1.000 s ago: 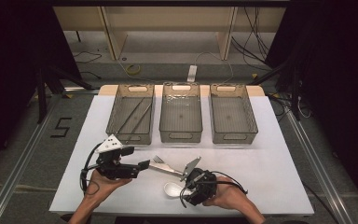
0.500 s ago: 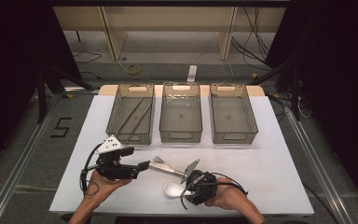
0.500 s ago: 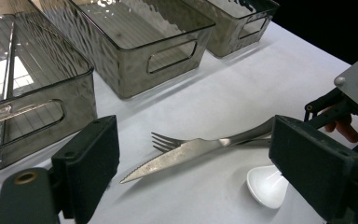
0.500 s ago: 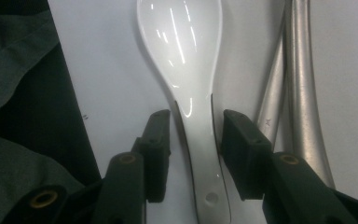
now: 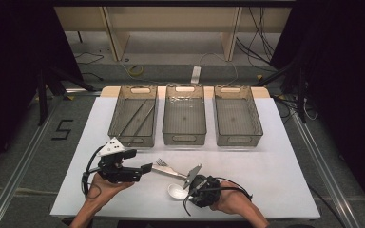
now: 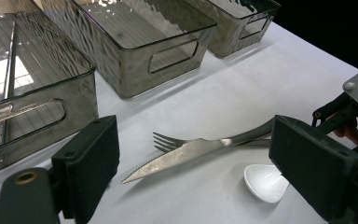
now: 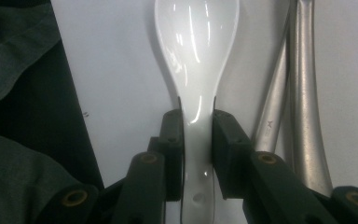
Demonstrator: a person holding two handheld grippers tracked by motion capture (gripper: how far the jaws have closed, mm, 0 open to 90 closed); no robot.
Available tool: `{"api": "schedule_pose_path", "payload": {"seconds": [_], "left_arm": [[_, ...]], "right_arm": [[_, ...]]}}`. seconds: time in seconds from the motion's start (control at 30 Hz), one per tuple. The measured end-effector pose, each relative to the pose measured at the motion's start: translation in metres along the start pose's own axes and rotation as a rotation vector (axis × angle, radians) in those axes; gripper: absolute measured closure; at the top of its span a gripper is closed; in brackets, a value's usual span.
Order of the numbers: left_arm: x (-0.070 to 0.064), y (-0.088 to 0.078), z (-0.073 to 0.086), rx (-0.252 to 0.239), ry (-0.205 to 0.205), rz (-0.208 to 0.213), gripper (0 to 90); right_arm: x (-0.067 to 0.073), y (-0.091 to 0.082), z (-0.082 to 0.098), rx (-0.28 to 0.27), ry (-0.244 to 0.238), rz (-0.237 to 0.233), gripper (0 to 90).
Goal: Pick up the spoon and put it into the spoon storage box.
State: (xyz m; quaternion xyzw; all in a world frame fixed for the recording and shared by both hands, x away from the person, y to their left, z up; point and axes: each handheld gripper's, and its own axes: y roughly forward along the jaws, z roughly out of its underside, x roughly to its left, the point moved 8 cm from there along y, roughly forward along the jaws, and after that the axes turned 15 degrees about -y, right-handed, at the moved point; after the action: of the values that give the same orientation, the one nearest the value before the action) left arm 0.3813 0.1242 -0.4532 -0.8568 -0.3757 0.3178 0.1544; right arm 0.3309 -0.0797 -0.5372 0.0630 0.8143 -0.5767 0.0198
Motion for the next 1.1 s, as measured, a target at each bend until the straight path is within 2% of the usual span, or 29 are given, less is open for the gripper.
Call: {"api": "schedule_pose_path", "payload": {"seconds": [0.1, 0.2, 0.3, 0.4, 0.47, 0.77, 0.9, 1.1], "left_arm": [[0.0, 0.0, 0.0, -0.003, 0.004, -0.003, 15.5], [0.001, -0.001, -0.001, -0.014, -0.003, -0.002, 15.5], [0.001, -0.002, -0.002, -0.023, -0.008, -0.002, 15.5], [0.001, -0.002, -0.003, -0.027, -0.005, 0.0, 15.5], [0.001, -0.001, -0.003, -0.033, -0.004, 0.002, 15.5], [0.001, -0.003, -0.005, -0.056, -0.006, 0.009, 15.4], [0.002, -0.004, -0.006, -0.062, -0.008, 0.006, 15.4], [0.003, -0.005, -0.007, -0.07, -0.019, 0.006, 15.5]], "right_arm": [[0.0, 0.0, 0.0, 0.001, 0.001, 0.004, 75.9], [0.001, -0.003, -0.001, -0.007, 0.019, -0.015, 76.0], [-0.004, -0.009, -0.001, -0.034, 0.019, 0.001, 76.1], [-0.01, -0.017, -0.001, -0.076, 0.052, 0.007, 76.1], [-0.014, -0.022, 0.0, -0.08, 0.068, 0.019, 76.1], [-0.049, -0.048, 0.0, -0.163, 0.16, 0.091, 76.1], [-0.065, -0.059, -0.009, -0.189, 0.161, 0.126, 76.1], [-0.089, -0.067, -0.02, -0.215, 0.201, 0.151, 76.1]]}}
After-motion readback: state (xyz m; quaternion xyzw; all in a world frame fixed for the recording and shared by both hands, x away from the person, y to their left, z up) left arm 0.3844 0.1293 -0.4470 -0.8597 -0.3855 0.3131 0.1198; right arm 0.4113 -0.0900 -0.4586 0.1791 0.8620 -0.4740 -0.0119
